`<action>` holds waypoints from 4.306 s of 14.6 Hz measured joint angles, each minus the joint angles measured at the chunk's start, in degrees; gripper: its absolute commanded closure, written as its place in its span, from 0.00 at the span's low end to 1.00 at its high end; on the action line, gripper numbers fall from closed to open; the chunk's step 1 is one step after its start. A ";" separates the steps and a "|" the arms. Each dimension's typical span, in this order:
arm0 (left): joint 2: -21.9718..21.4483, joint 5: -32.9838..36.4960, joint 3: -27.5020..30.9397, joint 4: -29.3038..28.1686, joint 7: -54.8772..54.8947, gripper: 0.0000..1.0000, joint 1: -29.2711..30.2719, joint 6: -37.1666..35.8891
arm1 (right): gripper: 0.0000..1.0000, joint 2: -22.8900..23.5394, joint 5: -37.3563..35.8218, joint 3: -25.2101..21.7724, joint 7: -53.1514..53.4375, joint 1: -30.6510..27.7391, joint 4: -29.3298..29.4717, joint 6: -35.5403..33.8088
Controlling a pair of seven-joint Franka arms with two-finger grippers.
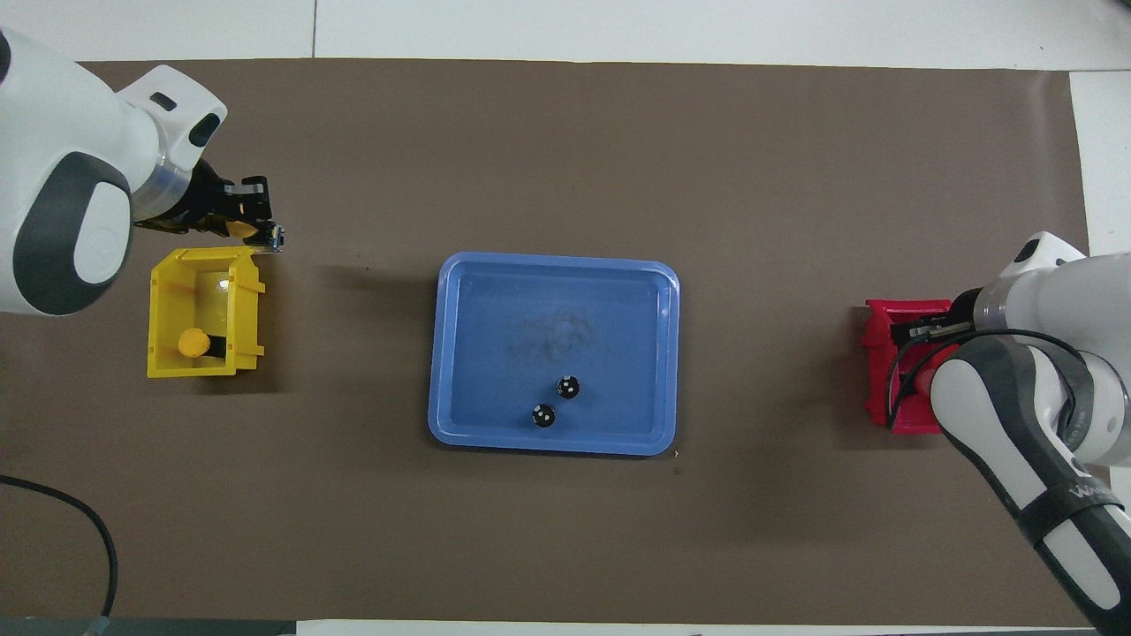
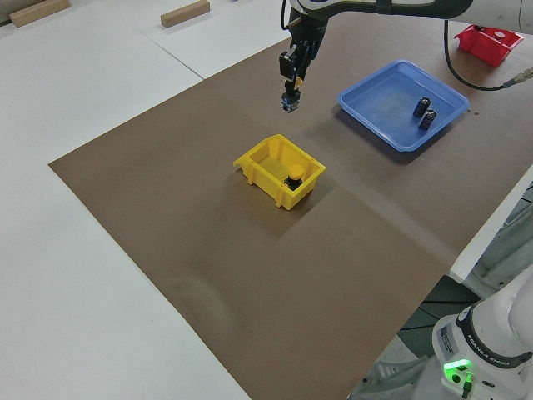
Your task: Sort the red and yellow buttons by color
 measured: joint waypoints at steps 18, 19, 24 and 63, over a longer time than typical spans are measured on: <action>-3.42 0.03 0.11 -14.73 9.13 0.98 8.85 11.61 | 0.00 -2.32 0.00 0.29 8.99 -0.06 39.42 -48.95; -4.07 0.03 0.12 -16.52 9.18 0.98 9.35 13.13 | 0.00 -2.16 0.00 0.22 9.79 -0.09 39.84 -49.27; -4.51 0.03 -0.15 -22.04 9.42 0.96 9.92 18.78 | 0.00 -1.17 -0.02 0.21 12.52 -1.38 40.04 -49.28; -12.84 -0.81 -1.00 7.99 20.63 0.00 4.80 -23.00 | 0.00 -1.49 -0.53 0.91 12.84 -2.31 40.51 -48.26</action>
